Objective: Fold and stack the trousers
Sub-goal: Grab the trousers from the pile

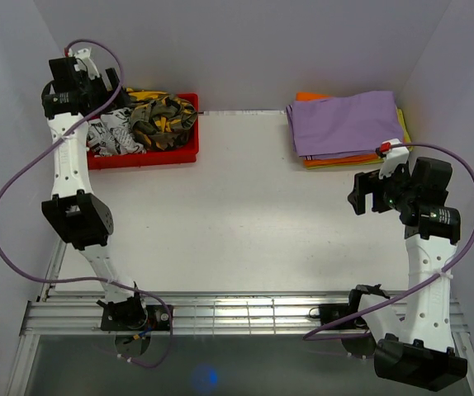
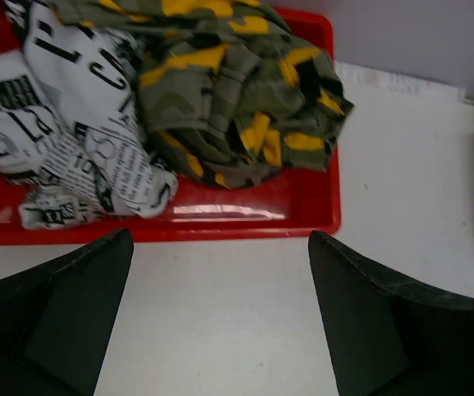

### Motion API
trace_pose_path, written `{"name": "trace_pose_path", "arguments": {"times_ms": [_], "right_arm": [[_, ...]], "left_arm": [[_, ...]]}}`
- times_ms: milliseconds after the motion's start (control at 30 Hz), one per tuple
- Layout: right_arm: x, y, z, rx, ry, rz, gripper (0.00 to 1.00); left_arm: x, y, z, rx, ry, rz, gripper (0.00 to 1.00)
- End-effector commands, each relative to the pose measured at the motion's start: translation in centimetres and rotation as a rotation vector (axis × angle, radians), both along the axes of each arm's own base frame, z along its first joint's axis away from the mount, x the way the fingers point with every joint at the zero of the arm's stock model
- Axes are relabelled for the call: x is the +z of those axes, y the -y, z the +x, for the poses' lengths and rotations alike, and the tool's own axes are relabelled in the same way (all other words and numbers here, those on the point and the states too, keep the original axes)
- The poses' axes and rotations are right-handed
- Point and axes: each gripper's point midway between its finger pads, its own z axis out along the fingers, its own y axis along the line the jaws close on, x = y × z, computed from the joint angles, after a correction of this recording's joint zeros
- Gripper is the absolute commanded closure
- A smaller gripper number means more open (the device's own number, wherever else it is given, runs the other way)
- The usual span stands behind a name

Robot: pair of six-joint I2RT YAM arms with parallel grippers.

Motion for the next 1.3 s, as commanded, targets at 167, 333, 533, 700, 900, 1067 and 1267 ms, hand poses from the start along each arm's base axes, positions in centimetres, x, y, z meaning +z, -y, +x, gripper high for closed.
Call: {"name": "trace_pose_path", "arguments": {"times_ms": [167,333,533,700,900,1067,1267], "right_arm": [[1.8,-0.2,1.4,0.001,0.066,0.028,0.10],[0.9,0.3,1.6,-0.025,0.043,0.015,0.10],[0.0,0.8,1.3,-0.050,0.014,0.004,0.10],[-0.3,1.0,0.8,-0.057,-0.009,-0.006,0.10],[-0.2,1.3,0.6,-0.067,-0.024,-0.024,0.10],[0.2,1.6,0.2,-0.071,-0.028,-0.045,0.10],[0.9,1.8,0.2,-0.079,-0.006,-0.060,0.10]], "left_arm": [[-7.0,-9.4,6.1,0.259,-0.088,0.121,0.02],[-12.0,-9.0,7.0,0.206,-0.117,0.090,0.02],[-19.7,-9.0,7.9,0.200,-0.234,0.055,0.02],[-23.5,-10.0,8.9,0.243,-0.273,0.067,0.02],[-25.2,-9.3,10.5,0.179,-0.224,0.043,0.05],[-24.2,-8.9,12.3,0.133,-0.143,0.025,0.49],[-15.3,-7.4,14.2,0.044,0.078,0.000,1.00]]}}
